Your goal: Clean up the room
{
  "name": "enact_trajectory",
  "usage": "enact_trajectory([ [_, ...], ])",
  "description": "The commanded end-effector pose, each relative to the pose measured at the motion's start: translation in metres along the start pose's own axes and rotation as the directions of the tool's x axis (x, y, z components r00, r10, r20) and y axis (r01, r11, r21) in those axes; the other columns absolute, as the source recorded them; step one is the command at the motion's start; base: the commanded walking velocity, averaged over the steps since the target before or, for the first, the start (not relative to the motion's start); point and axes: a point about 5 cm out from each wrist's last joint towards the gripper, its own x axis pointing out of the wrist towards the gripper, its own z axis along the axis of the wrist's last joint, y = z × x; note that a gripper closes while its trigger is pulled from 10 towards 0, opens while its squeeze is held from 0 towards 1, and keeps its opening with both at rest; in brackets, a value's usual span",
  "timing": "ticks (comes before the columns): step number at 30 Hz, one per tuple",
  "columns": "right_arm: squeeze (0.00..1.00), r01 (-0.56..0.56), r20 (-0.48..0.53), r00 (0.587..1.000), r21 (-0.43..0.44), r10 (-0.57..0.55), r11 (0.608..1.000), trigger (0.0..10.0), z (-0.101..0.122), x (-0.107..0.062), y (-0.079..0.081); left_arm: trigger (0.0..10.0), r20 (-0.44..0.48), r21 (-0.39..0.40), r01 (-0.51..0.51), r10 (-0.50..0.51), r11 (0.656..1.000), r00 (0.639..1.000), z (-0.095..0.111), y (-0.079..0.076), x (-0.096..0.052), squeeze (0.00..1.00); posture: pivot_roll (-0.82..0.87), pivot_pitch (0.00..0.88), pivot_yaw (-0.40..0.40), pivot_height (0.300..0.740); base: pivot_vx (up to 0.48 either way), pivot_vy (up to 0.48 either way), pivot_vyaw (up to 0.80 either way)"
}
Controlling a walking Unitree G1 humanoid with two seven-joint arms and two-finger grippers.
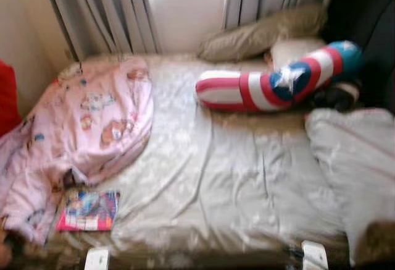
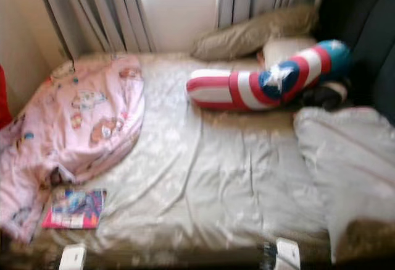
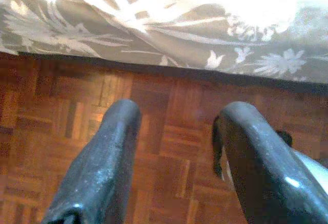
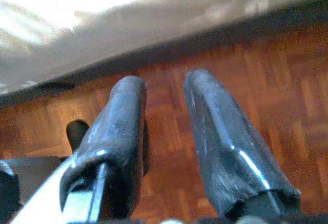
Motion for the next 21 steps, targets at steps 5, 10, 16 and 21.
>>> enact_trajectory([
  [5, 0.00, -0.019, 0.009, 1.000, 0.005, 0.019, 1.000, 10.0, 0.0032, 0.0016, 0.0081, 10.0, -0.013, 0.015, -0.022, 0.022, 1.000, 1.000, -0.0011, 0.0098, -0.0018, 0.00, -0.06, 0.000, 0.043, 0.740, 0.000, 0.480, 0.00],
  [10, 0.00, -0.013, 0.024, 1.000, -0.030, 0.014, 0.999, 10.0, 0.0065, 0.0020, 0.0081, 10.0, -0.010, 0.013, -0.024, 0.024, 1.000, 1.000, 0.0005, 0.0100, -0.0015, 0.00, -0.05, 0.000, 0.041, 0.740, 0.000, 0.480, 0.11],
  [16, 0.00, -0.018, 0.025, 1.000, -0.029, 0.018, 0.999, 10.0, 0.0072, 0.0021, 0.0085, 10.0, -0.008, 0.008, -0.026, 0.026, 1.000, 1.000, 0.0014, 0.0097, -0.0012, 0.00, -0.05, 0.000, 0.038, 0.740, 0.000, 0.480, 0.72],
  [21, 0.00, -0.031, 0.013, 0.999, 0.006, 0.031, 0.999, 10.0, 0.0059, 0.0024, 0.0106, 10.0, -0.008, 0.005, -0.029, 0.029, 1.000, 1.000, 0.0022, 0.0104, -0.0011, 0.00, -0.05, 0.000, 0.033, 0.740, 0.000, 0.480, 0.16],
])
